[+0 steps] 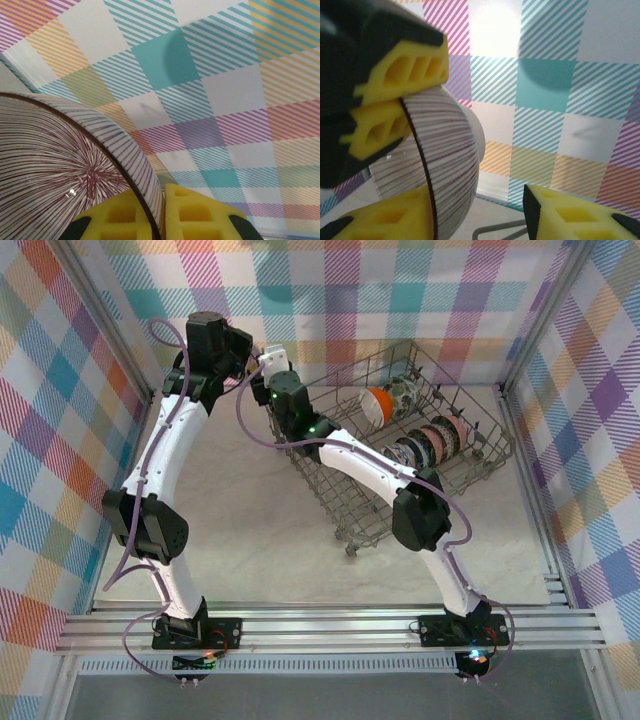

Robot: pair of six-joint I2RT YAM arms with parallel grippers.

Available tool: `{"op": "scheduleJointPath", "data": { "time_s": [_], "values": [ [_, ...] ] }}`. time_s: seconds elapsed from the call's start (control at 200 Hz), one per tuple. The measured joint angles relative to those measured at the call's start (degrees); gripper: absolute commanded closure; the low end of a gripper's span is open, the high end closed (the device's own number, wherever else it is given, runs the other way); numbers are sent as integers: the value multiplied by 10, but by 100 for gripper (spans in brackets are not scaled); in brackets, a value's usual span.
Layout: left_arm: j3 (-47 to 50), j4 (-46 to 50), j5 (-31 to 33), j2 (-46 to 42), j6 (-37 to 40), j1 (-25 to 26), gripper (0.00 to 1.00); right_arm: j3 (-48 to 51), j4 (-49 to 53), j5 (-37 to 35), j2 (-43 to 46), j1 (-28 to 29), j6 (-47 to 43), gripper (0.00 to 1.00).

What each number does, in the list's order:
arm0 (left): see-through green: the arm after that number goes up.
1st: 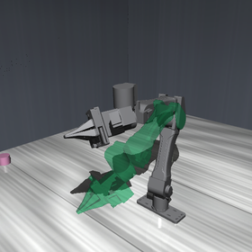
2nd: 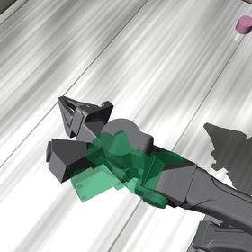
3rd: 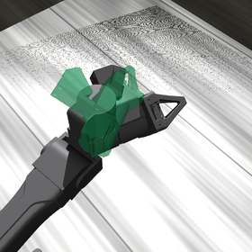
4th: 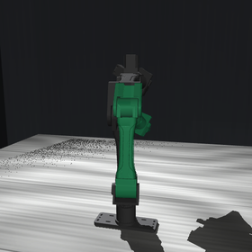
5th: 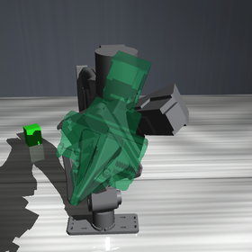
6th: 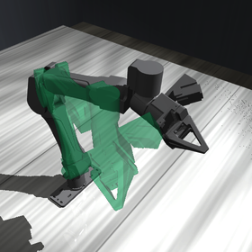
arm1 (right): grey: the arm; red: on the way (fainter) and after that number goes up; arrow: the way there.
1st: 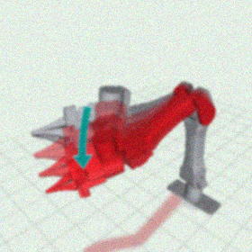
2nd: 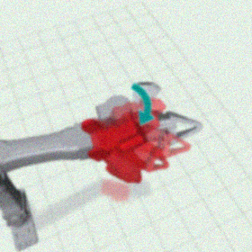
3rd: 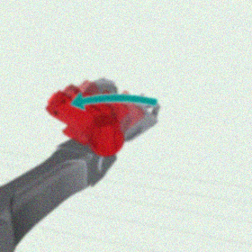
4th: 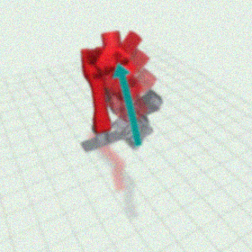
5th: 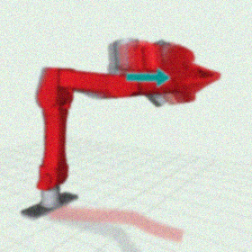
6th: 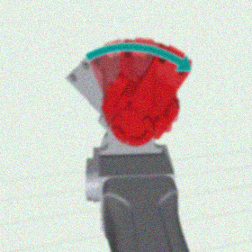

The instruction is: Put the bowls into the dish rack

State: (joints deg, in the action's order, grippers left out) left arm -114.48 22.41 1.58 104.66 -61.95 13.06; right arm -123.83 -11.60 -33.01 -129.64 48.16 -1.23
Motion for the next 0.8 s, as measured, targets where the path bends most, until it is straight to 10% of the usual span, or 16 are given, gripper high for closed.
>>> {"op": "scheduleJointPath", "data": {
  "time_s": [0.8],
  "values": [
    [0,-17,-14,2,-34,7,85,-83,-30,-90,-62,8,-53,91]
  ]
}}
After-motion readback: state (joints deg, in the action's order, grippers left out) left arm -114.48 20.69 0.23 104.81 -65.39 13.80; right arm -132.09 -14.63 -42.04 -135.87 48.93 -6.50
